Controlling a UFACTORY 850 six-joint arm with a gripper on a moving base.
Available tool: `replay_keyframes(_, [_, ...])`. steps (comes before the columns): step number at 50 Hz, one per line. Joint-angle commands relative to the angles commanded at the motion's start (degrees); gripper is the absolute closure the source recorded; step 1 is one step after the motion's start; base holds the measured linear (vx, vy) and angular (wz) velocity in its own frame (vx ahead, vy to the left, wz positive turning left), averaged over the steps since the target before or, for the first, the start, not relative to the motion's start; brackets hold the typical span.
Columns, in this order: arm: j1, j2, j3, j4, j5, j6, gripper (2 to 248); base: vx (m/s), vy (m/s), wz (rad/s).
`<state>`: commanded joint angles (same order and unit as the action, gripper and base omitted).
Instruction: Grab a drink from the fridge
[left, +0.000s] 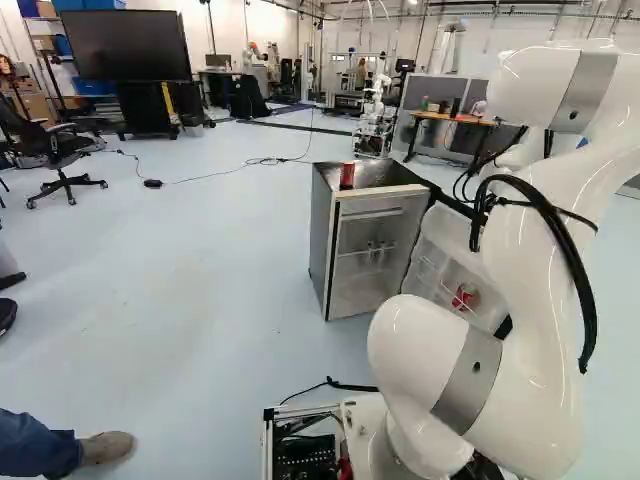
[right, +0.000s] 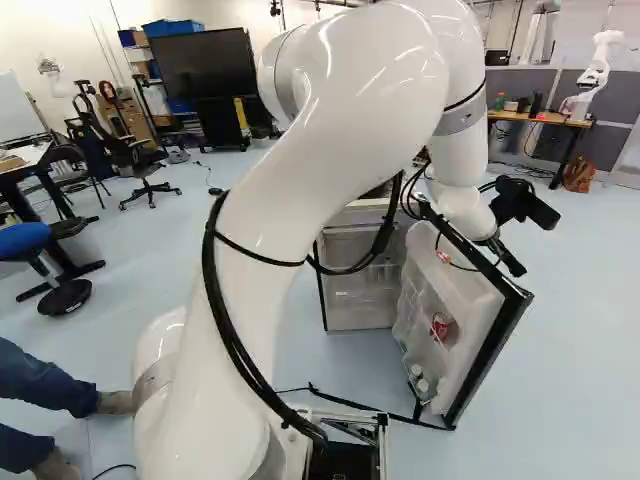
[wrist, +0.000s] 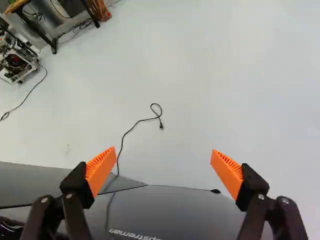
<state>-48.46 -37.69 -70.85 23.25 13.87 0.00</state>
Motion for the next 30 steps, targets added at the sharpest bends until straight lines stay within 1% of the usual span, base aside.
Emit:
replay_keyframes(11, [0.0, -0.7, -0.4, -2.2, -2.7, 0.0, 3, 0.000, 0.000, 0.000])
replay_keyframes(30, [0.0, -0.8, -0.5, -7.7, -7.8, 0.0, 3, 0.000, 0.000, 0.000])
